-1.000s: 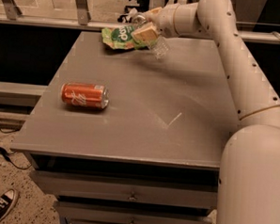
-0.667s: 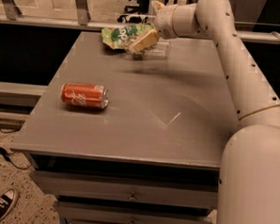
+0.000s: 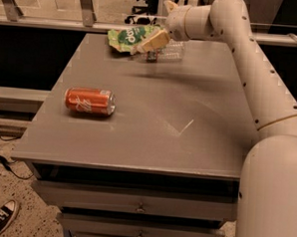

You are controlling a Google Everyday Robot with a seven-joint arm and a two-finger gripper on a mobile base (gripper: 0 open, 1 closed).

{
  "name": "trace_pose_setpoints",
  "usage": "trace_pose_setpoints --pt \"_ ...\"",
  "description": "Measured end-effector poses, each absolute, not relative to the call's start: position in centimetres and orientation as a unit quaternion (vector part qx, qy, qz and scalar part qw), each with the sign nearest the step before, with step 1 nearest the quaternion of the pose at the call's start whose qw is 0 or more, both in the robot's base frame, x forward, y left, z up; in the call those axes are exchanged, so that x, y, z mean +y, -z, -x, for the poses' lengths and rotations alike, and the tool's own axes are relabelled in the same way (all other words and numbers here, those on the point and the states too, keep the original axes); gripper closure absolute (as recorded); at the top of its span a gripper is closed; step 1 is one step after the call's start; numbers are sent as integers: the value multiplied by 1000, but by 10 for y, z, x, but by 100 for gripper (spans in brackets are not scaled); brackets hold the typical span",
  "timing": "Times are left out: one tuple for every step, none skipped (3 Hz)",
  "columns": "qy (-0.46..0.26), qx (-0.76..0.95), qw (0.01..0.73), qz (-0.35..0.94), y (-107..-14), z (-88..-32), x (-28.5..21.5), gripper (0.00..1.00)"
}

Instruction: Move water bottle near green rice chip bag

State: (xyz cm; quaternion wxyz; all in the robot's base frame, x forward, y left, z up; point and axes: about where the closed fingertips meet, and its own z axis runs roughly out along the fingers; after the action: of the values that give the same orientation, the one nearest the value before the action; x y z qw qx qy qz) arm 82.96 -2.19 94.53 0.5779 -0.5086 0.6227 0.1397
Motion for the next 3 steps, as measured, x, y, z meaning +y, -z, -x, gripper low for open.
trace_pose_setpoints --pt "-168 640 609 438 -963 -821 -41 0" --pt "-194 653 641 355 -978 -802 -69 0" --pt "-183 656 676 280 -999 -780 -114 0"
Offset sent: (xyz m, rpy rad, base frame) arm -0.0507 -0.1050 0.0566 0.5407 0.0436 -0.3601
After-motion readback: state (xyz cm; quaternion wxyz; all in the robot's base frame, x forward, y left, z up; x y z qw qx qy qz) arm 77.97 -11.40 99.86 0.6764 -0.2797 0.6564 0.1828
